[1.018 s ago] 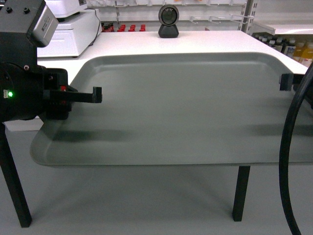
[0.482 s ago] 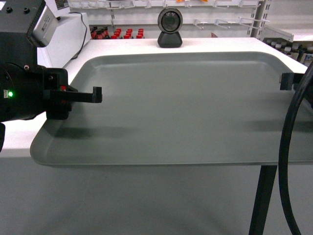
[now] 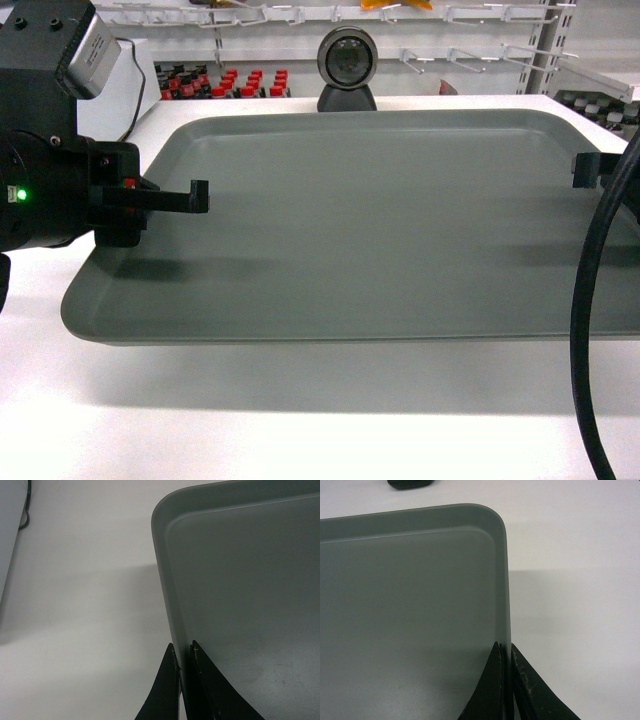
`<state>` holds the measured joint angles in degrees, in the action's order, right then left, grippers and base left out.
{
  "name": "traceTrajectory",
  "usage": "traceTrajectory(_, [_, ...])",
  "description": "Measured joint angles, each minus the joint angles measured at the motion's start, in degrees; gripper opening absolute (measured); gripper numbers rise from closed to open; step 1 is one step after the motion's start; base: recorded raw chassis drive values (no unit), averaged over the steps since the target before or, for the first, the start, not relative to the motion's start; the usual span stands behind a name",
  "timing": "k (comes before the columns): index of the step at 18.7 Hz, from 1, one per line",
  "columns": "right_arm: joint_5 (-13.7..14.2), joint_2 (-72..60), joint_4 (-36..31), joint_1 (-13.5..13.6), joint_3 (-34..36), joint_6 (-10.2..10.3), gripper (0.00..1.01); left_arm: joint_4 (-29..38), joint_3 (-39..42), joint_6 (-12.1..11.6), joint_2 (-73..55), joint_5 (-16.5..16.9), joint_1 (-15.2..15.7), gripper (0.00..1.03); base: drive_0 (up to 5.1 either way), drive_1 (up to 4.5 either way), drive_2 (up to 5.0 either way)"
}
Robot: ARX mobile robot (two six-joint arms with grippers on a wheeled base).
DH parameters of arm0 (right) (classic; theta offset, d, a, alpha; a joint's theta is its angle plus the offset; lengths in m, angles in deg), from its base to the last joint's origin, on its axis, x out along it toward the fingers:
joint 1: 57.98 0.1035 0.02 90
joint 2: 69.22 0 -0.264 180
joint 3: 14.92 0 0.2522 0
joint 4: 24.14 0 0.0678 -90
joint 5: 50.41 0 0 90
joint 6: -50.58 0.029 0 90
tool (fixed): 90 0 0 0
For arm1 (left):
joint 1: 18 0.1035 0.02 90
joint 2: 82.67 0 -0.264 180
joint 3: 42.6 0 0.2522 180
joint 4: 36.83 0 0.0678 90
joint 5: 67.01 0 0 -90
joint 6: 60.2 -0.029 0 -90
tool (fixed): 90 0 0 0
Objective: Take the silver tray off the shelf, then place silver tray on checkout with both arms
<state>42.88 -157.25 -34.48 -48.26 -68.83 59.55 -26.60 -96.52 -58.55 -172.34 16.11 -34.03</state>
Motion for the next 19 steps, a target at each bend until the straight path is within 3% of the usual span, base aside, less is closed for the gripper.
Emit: traceTrajectory(19, [-0.02,0.0,0.02,0.0,0.0,0.0,0.03,0.0,-0.09,-0.02,-0.13,0.02,0.0,0.04,0.0,0.12,-0.1])
